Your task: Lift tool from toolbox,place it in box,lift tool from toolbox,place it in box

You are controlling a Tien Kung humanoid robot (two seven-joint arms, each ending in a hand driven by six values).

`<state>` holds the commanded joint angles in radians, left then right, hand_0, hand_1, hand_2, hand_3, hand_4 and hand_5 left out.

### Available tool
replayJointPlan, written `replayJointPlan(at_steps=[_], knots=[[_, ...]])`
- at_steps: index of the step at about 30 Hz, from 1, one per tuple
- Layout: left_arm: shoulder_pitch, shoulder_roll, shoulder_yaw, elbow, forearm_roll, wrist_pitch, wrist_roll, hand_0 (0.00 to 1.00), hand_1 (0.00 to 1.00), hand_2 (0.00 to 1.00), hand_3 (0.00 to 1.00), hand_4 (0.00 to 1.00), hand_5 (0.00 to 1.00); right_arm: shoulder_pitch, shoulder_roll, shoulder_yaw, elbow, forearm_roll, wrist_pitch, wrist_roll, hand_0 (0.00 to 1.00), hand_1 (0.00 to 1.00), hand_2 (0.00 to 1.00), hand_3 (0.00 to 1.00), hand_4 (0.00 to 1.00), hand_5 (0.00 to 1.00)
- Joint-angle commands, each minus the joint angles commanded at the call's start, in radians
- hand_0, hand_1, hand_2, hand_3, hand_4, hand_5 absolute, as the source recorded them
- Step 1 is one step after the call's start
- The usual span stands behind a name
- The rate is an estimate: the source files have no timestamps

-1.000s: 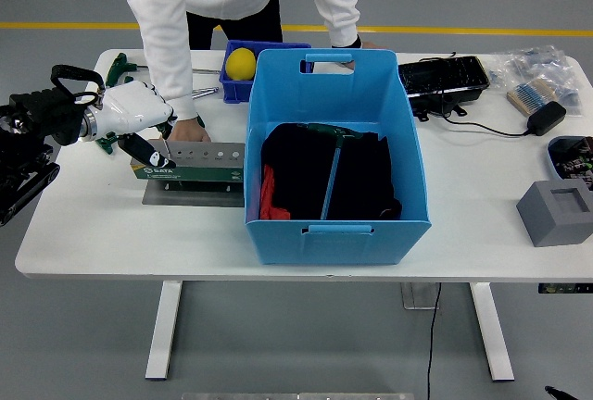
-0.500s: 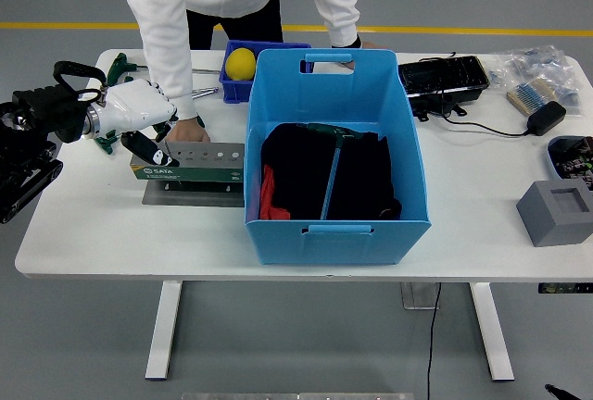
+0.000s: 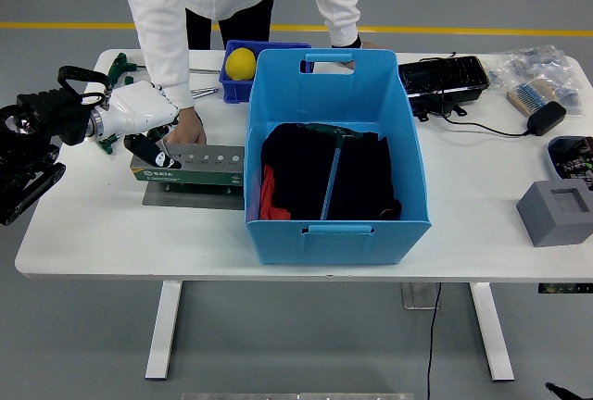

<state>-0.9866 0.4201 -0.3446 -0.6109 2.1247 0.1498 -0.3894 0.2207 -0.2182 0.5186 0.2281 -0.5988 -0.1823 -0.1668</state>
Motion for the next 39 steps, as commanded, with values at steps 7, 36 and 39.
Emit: replayJointPlan(at_steps=[7, 36, 39], knots=[[-0.005, -0.002, 0.009, 0.013, -0.003, 0.021, -0.006, 0.512, 0.202, 0.182, 0.14, 0.879, 0.733, 0.001, 0.0, -0.001, 0.0, 0.002, 0.0, 0.001, 0.619, 0.602, 0.672, 0.545, 0.777, 0.649], [-0.015, 0.006, -0.08, -0.013, -0.011, 0.157, -0.06, 0.197, 0.083, 0.098, 0.072, 0.903, 0.499, -0.009, 0.002, 0.011, -0.001, -0.017, 0.001, -0.003, 0.618, 0.602, 0.673, 0.545, 0.779, 0.653], [-0.017, 0.008, -0.111, -0.024, -0.012, 0.172, -0.062, 0.156, 0.058, 0.084, 0.053, 0.901, 0.483, -0.011, 0.003, 0.014, -0.001, -0.022, 0.001, -0.004, 0.619, 0.602, 0.672, 0.544, 0.779, 0.654]])
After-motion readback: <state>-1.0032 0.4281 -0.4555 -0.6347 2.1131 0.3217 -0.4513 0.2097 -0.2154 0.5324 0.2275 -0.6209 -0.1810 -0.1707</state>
